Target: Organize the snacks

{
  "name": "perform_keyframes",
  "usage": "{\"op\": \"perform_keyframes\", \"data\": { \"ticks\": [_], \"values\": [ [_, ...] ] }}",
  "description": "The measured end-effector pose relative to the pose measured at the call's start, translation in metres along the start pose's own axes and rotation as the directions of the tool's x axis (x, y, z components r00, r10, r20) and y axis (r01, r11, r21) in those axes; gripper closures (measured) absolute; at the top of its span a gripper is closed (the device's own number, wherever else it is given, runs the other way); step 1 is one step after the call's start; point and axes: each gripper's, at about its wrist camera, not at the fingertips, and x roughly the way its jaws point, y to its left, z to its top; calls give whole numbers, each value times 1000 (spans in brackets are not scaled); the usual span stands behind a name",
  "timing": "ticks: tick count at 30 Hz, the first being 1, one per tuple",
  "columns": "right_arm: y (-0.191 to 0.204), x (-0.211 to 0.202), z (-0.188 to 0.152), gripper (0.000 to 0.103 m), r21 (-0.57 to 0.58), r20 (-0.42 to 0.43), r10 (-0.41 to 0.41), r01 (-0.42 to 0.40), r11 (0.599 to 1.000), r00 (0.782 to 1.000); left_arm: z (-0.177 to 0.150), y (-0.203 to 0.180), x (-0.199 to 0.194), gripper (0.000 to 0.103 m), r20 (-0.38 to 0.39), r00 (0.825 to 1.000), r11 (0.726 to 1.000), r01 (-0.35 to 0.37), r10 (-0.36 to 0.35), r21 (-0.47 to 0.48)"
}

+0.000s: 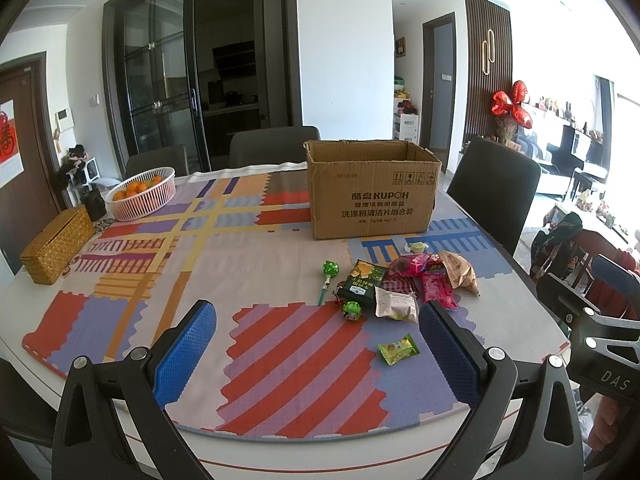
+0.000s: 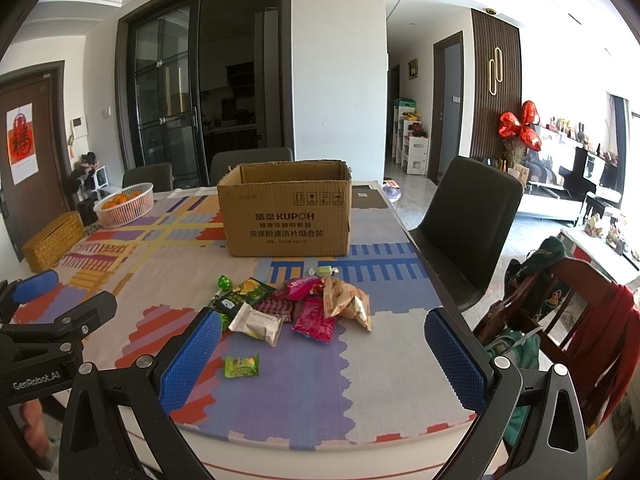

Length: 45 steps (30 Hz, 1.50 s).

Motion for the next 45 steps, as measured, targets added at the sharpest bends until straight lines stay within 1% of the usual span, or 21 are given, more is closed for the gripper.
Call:
{"op": "perform_keyframes", "data": {
  "ticks": [13,27,31,33,37,42,45],
  "values": [
    [0,1,0,1,-1,-1,-1,1,1000,1000,0,0,0,0,-1,1000,1000,1,-1,-1],
    [0,2,-3,1,2,-15,3,-3,1000,1000,-6,-1,13,0,-25,1000,1000,8,-8,0],
    [2,13,-7,1,3,-36,8,-8,1000,999,-6,-1,19,0,-40,999,1000,14,-14,4],
    [0,18,-7,1,7,-51,12,-11,1000,999,-5,-3,26,0,-47,998,999,32,-32,11],
    [-3,31,-4,1,10,-67,27,-27,1000,997,2,-4,35,0,-47,998,999,38,-38,17],
    [-5,50,1,1,12,-61,24,-23,1000,998,11,-11,54,6,-51,997,997,57,-54,54],
    [-8,66,4,1,17,-81,27,-26,1000,996,18,-16,70,9,-70,995,994,81,-76,75]
  ]
}}
